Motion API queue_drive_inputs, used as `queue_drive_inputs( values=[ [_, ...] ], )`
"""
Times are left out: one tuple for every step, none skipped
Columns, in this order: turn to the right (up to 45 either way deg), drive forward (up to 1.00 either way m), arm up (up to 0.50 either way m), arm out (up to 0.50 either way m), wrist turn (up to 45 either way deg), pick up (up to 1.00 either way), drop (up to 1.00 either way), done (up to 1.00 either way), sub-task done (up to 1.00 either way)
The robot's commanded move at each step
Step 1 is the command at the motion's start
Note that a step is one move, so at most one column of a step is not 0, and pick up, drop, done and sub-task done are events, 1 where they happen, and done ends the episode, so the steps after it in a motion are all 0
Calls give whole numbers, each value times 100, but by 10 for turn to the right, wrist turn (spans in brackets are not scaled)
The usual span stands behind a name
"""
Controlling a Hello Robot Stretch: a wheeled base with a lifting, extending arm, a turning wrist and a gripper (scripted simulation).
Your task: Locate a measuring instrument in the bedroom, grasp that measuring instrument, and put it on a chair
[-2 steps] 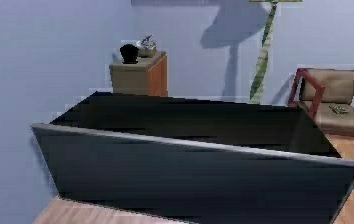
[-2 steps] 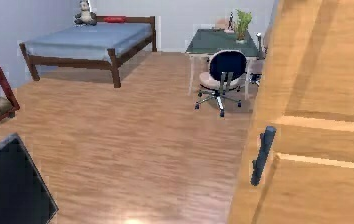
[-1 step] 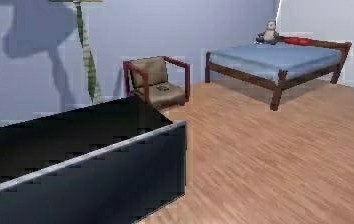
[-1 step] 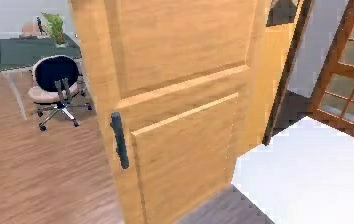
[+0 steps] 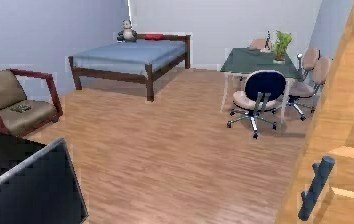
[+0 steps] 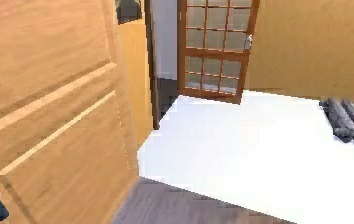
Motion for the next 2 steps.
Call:
queue_drive_inputs(
  values=[
    [0, 95, 0, 0, 0, 0, 0, 0, 0],
    [-240, 0, 0, 0, 0, 0, 0, 0, 0]
  ],
)
